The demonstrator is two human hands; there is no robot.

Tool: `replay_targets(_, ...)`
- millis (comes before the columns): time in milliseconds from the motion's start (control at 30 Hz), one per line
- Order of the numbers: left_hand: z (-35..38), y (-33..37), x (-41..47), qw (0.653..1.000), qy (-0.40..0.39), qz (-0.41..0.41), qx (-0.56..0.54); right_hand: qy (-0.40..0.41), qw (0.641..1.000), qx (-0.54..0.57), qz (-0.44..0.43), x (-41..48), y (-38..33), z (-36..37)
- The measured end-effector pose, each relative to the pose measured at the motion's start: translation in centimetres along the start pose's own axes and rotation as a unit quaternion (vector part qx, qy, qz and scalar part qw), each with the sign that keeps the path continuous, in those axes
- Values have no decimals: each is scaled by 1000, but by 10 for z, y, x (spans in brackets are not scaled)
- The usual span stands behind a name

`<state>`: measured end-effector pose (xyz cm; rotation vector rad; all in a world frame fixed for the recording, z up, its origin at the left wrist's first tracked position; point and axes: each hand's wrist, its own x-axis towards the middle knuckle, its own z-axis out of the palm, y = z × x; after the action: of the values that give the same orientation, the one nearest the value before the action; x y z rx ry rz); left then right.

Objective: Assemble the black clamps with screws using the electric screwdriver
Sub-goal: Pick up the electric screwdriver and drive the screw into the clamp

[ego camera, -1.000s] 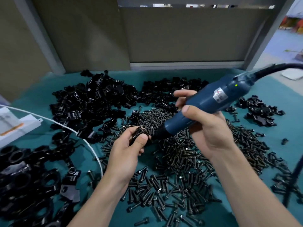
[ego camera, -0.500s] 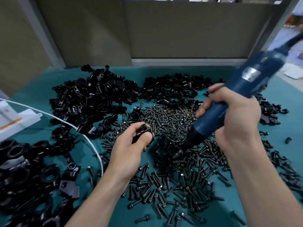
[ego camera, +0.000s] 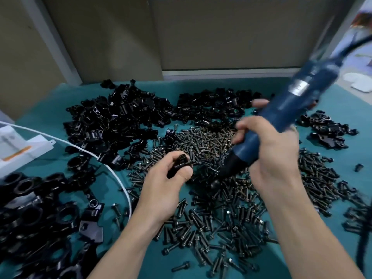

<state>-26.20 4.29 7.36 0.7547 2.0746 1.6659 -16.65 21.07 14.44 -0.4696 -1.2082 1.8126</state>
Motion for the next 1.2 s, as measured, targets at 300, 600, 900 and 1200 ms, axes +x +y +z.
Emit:
replay_targets(300,1,3,-2,993,-29,34,109,129,942,275,142,16,13,-17)
replay_targets(600,4,1,-6,991,-59,52,105,141,938,298,105,22,9,-24)
replay_targets(900,7,3,-9,994,-38,44,88,138,936,310,92,19,16,-22)
replay_targets(1200,5,-1,-8,993,-23,19,116,154,931,319,91,17,21,-18)
